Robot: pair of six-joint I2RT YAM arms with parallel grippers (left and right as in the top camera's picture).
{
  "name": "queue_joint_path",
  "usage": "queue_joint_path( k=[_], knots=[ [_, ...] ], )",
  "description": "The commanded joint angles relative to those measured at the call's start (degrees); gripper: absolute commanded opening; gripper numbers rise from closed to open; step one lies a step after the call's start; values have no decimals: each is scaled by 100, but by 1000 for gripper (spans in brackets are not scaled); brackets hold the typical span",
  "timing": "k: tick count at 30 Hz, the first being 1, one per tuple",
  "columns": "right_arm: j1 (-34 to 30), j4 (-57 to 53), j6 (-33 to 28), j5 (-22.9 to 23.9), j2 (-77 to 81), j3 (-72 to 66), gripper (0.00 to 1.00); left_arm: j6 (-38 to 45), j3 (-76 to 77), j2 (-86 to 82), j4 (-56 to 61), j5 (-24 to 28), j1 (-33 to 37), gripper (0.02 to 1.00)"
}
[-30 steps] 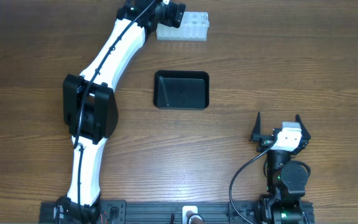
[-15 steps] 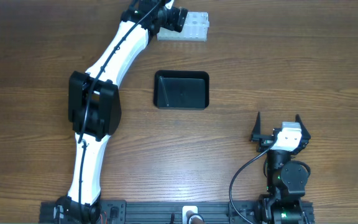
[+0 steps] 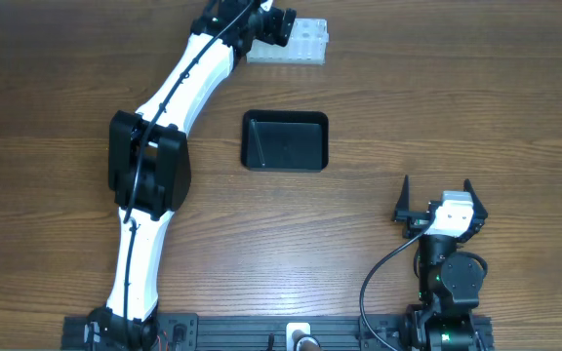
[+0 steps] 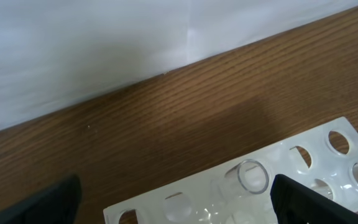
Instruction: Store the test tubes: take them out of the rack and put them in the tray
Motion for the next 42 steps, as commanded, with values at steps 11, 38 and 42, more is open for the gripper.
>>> queue_joint_path(
  k=[11,38,42],
  knots=[
    [-46,-9,15,55,-52,-33,991,81,55,258,343,103,-33,897],
    [-46,-9,15,55,-52,-33,991,81,55,334,417,321,-37,533],
    [-46,-9,13,55,-52,-33,993,81,55,334,433,358,-39,529]
  ],
)
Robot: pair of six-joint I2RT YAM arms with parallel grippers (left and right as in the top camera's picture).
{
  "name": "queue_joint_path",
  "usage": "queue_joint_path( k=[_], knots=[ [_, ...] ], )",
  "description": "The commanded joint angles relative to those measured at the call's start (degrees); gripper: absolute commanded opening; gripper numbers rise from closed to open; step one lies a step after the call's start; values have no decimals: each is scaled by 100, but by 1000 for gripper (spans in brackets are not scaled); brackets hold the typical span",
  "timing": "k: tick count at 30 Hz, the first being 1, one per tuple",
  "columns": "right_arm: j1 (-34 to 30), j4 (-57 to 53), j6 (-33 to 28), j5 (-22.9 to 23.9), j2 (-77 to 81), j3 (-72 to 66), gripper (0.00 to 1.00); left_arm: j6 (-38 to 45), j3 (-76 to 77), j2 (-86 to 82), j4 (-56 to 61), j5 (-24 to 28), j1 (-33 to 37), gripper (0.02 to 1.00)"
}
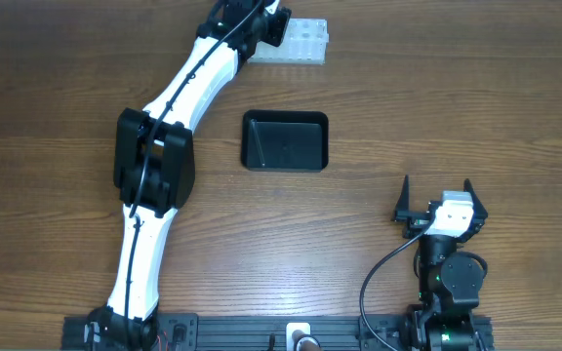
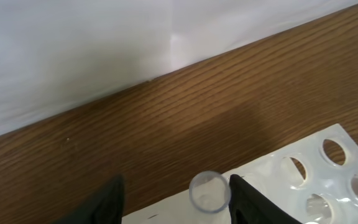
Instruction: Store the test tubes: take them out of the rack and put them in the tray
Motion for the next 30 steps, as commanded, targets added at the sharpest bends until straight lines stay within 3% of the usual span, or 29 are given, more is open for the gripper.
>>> queue_joint_path(
  k=[1,8,16,30],
  knots=[
    [-46,-7,17,55,-52,-33,993,37,55,109,44,140,-7,527],
    [-46,-7,17,55,-52,-33,991,37,55,109,44,210,-7,435],
    [-46,-7,17,55,-52,-33,993,39,55,109,44,245,-7,426],
    [-46,-7,17,55,-52,-33,991,37,55,118,44,358,-7,286]
  ],
)
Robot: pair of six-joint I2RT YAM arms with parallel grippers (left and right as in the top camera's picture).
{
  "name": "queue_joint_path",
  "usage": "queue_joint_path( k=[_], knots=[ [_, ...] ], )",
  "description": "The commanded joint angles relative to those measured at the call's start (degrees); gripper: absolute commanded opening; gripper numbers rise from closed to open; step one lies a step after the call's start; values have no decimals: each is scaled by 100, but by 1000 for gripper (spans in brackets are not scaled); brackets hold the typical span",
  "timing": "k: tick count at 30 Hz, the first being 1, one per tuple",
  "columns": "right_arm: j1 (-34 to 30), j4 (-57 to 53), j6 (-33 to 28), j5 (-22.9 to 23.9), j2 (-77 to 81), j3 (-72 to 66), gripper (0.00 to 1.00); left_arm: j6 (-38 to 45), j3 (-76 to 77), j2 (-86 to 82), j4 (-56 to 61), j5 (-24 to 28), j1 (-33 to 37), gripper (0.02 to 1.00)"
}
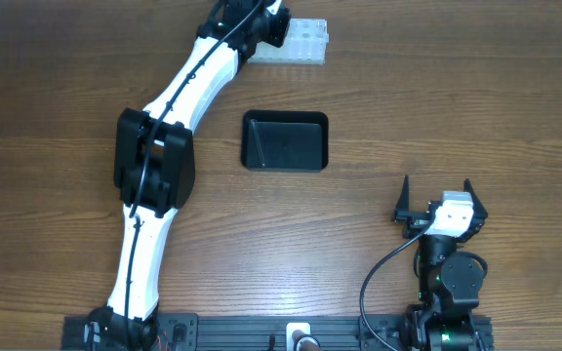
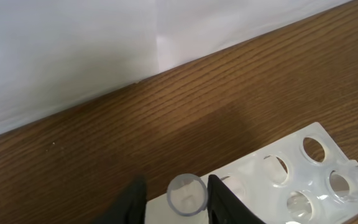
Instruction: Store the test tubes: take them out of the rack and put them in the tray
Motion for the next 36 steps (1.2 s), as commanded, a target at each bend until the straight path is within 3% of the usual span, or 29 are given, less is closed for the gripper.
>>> queue_joint_path(
  k=[1,19,36],
  knots=[
    [-46,-9,15,55,-52,-33,991,35,55,120,35,127,-2,281],
    [-46,-9,15,55,-52,-33,993,35,55,205,122,173,-2,134],
    [-46,-9,15,55,-52,-33,993,35,57,-197,136,321,-31,80]
  ],
)
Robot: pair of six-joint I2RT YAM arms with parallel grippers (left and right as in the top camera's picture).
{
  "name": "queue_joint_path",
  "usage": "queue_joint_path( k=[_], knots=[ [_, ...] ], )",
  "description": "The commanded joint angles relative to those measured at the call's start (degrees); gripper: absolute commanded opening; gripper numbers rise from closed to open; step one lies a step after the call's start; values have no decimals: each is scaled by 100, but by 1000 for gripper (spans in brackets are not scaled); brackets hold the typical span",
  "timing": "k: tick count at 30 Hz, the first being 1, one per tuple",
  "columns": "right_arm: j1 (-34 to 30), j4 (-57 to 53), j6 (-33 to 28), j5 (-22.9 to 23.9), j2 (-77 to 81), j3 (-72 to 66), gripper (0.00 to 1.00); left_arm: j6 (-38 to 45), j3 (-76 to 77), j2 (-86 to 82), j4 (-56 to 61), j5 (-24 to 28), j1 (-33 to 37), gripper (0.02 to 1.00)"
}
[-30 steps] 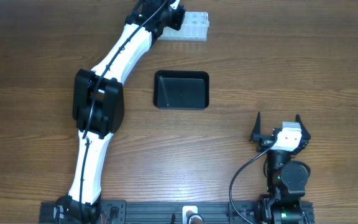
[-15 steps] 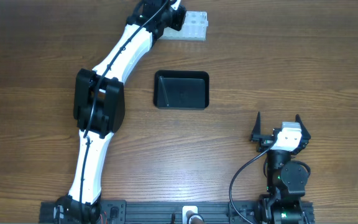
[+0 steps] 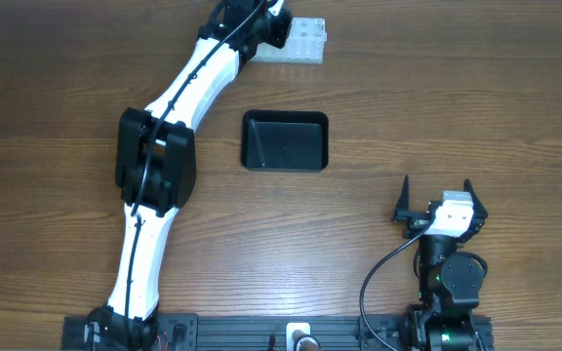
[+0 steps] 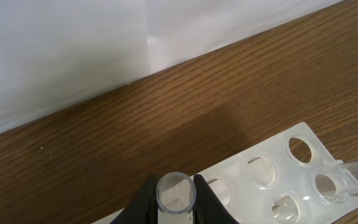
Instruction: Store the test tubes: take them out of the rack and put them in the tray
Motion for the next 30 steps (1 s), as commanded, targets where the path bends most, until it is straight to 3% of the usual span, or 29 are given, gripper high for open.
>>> queue_joint_path(
  k=[1,20,25,30],
  knots=[
    [-46,-9,13,55,-52,-33,991,35,57,-332,35,186,-28,82],
    [-46,-9,13,55,-52,-33,991,125,57,-1869,-195,-299,-48,60],
    [-46,-9,13,55,-52,-33,993,-109,57,-2068,-968,-295,-81,58],
    [-46,-9,13,55,-52,-33,991,-848,55,-2111,-2376,-295,-181,47]
  ],
)
